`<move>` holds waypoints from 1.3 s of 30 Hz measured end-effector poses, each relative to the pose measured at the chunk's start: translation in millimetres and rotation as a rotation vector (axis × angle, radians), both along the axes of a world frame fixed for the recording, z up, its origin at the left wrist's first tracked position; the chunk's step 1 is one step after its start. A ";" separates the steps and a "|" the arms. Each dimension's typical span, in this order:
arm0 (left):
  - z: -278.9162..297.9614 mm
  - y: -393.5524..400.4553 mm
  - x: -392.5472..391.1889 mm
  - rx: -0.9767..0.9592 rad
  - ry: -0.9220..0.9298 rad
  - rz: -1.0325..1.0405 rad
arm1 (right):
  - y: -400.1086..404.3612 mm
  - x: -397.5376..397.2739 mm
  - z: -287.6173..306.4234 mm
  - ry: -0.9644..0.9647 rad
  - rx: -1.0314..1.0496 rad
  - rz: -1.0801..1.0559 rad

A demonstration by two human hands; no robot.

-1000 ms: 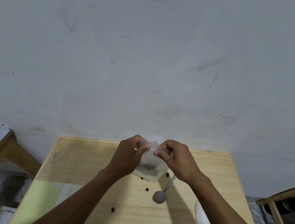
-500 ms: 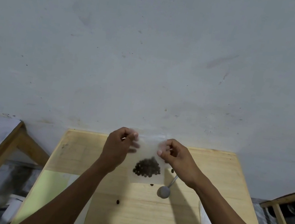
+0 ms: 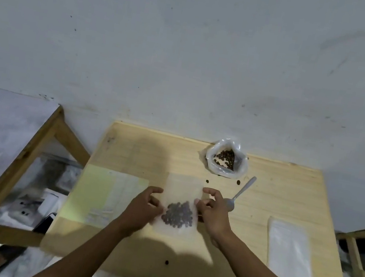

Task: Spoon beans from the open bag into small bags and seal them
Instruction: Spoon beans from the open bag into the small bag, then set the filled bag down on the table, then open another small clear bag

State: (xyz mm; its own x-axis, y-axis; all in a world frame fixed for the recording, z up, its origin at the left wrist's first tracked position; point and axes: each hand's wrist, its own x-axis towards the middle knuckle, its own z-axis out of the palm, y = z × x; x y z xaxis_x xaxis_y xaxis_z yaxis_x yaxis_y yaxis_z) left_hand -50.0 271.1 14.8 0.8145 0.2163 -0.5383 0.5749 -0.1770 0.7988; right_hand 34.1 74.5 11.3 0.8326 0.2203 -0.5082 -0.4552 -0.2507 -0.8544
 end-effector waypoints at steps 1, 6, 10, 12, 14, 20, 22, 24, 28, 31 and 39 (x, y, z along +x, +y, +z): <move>-5.6 1.7 -7.3 0.046 0.009 -0.006 | 2.3 -7.9 -3.4 0.002 -0.012 0.028; -23.6 7.1 -34.9 0.238 0.014 -0.075 | 7.4 -39.3 -16.8 -0.007 -0.141 0.248; -32.5 6.8 -41.8 0.353 0.007 -0.111 | 12.5 -54.6 -25.0 -0.059 -0.264 0.313; -34.5 3.3 -40.9 0.392 0.005 -0.124 | 16.5 -57.9 -24.6 -0.095 -0.323 0.331; -35.7 1.4 -39.3 0.441 0.027 -0.149 | 19.6 -57.7 -23.8 -0.124 -0.393 0.353; -24.9 4.8 -29.0 0.583 0.008 -0.208 | 14.0 -56.4 -17.8 -0.178 -0.473 0.363; -16.0 0.3 -19.2 0.532 -0.060 -0.205 | 2.1 -53.0 -12.4 -0.203 -0.489 0.287; -8.3 -11.0 -4.7 0.476 -0.117 -0.223 | -17.3 -48.6 -6.8 -0.209 -0.520 0.201; 7.0 -54.5 32.2 0.308 -0.161 -0.245 | -73.7 -35.6 5.3 -0.186 -0.580 0.014; 10.7 -102.0 59.4 0.211 -0.132 -0.328 | -124.9 -27.2 11.4 -0.195 -0.659 -0.086; 1.9 -232.6 89.9 -0.099 0.199 -0.399 | -234.3 -17.9 2.4 -0.048 -0.892 -0.102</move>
State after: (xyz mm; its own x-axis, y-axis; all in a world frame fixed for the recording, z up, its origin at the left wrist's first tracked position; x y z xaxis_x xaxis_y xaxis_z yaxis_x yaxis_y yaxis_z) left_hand 40.0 38.5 16.7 0.7020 -0.1537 -0.6954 0.6214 -0.3447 0.7035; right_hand 16.2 -159.8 13.7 0.8511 -0.3161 -0.4192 -0.4806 -0.7904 -0.3799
